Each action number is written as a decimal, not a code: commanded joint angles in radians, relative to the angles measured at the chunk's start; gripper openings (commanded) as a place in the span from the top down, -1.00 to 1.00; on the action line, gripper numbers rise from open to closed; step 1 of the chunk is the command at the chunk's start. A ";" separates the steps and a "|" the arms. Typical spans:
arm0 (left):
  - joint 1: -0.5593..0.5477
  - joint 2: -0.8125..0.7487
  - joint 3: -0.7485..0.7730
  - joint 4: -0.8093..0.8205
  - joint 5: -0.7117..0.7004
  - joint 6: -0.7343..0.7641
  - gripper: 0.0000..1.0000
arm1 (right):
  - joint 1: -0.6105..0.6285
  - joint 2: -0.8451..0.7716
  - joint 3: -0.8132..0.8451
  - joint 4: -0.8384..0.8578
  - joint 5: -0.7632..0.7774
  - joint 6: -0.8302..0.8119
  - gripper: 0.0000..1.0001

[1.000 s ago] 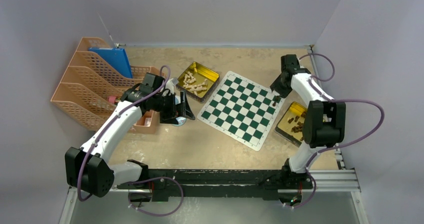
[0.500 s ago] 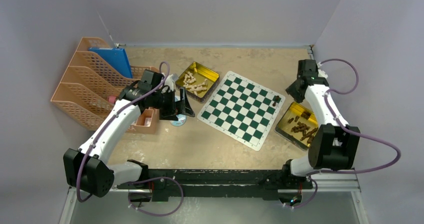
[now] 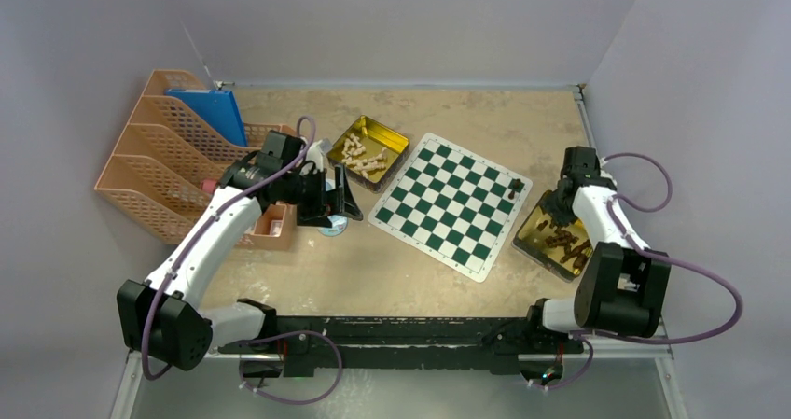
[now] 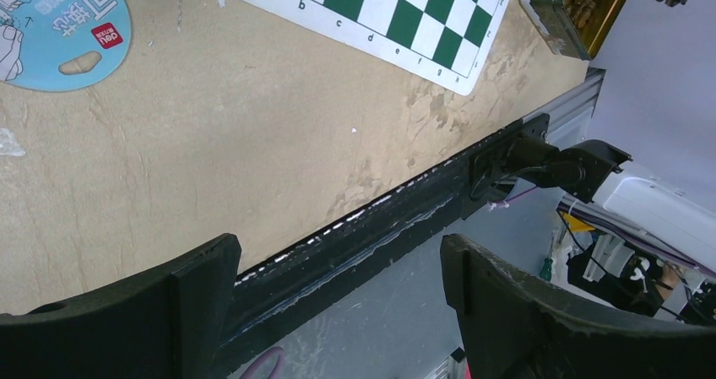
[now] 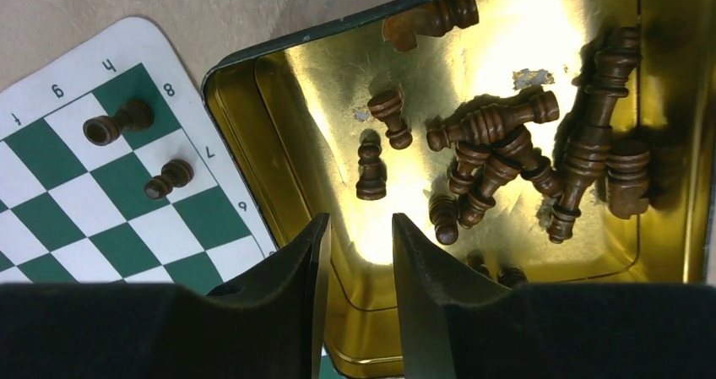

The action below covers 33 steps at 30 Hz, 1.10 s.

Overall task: Set up the chess pieces on the board
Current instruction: Pick up the chess piece from the storage box.

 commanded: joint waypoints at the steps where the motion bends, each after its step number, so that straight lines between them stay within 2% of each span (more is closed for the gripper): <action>1: 0.004 -0.032 0.051 0.004 -0.001 0.009 -0.77 | 0.001 -0.017 -0.034 0.060 -0.047 0.029 0.30; 8: 0.004 -0.023 0.012 0.035 0.064 -0.012 -0.76 | 0.002 0.028 -0.104 0.110 -0.058 0.046 0.28; 19: 0.004 -0.007 -0.015 0.048 0.080 -0.031 -0.75 | 0.001 0.109 -0.105 0.164 -0.067 0.059 0.29; 25: 0.004 -0.015 -0.043 0.078 0.094 -0.058 -0.74 | 0.001 0.118 -0.099 0.163 -0.032 0.021 0.40; 27: 0.004 -0.006 -0.036 0.080 0.091 -0.058 -0.74 | 0.002 0.124 -0.093 0.171 0.010 0.001 0.42; 33: 0.005 0.000 -0.005 0.090 0.103 -0.074 -0.72 | 0.001 0.123 -0.096 0.178 0.012 -0.012 0.55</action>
